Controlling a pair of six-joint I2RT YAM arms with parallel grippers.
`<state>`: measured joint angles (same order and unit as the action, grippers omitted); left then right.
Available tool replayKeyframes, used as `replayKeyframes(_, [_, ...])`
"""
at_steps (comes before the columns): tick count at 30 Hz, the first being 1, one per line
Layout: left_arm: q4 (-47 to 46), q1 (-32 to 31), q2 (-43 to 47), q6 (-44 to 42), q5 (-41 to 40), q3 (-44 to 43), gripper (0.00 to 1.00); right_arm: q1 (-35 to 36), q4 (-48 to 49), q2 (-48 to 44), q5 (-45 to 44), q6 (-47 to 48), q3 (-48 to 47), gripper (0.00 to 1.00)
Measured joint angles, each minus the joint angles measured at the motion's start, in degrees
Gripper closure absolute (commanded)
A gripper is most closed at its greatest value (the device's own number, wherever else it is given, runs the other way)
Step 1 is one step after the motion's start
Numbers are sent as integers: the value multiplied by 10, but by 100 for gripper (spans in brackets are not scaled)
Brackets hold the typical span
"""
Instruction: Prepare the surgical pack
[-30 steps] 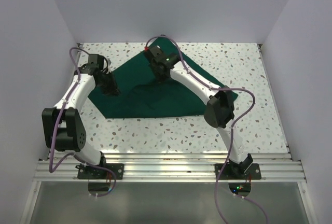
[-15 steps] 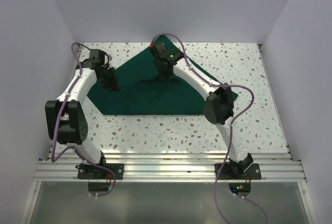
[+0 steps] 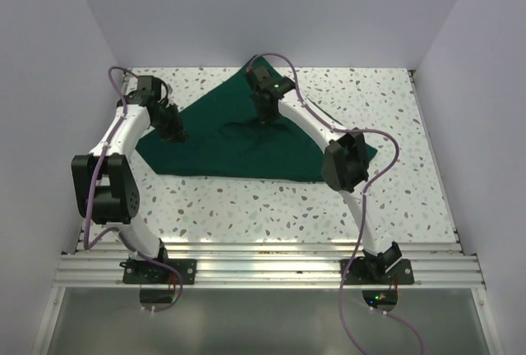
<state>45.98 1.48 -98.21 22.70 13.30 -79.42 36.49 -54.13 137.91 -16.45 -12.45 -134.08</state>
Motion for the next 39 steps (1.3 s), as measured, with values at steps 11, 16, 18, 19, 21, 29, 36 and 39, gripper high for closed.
replayKeyframes(11, [0,0,-20,0,8,0,77,-6,10,35,11,-2,-19,100])
replayKeyframes(16, [-1,0,-22,-5,12,5,77,-10,11,50,19,-4,-21,97])
replayKeyframes(18, [-2,0,-22,-8,13,10,77,-12,12,54,25,-4,-23,93])
replayKeyframes(19, [-3,0,-22,-9,14,14,77,-13,12,56,26,-5,-23,88])
replayKeyframes(21, [-3,0,-24,-9,15,21,77,-14,13,61,28,-8,-29,70])
replayKeyframes(29, [-5,0,-34,-9,16,24,77,-23,16,78,41,-20,-81,38])
replayKeyframes(36, [-8,0,-34,-9,28,24,77,-39,41,43,90,-47,-29,58])
replayKeyframes(39, [-10,0,-34,-11,30,26,77,-41,42,43,113,-57,-26,71])
